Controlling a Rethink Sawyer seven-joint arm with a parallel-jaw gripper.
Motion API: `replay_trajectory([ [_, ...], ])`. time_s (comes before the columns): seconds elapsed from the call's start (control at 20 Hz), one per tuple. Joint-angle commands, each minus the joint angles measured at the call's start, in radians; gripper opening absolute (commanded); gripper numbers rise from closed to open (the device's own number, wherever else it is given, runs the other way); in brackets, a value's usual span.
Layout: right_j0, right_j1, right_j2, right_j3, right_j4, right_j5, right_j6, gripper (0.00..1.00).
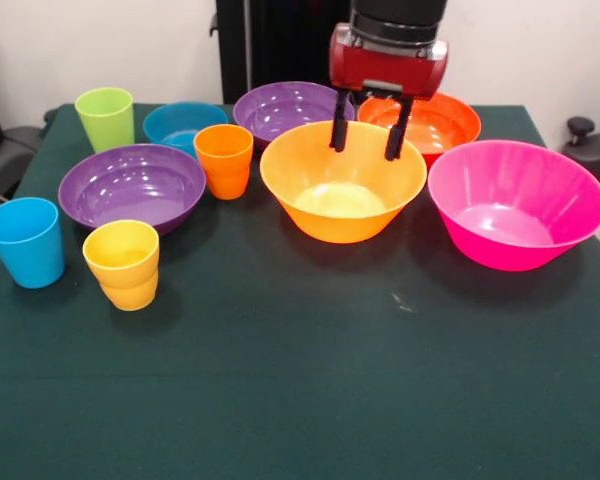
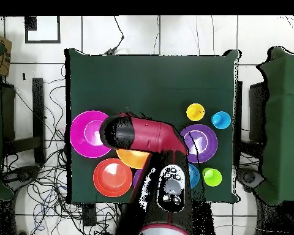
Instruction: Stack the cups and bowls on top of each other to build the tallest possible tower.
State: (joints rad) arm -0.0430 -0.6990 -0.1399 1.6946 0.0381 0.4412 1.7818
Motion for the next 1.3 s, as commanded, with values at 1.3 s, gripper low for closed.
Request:
replay_trajectory([
  [1.3, 0.042, 0.119, -0.061, 0.062, 0.29, 0.005, 0.662, 1.0],
])
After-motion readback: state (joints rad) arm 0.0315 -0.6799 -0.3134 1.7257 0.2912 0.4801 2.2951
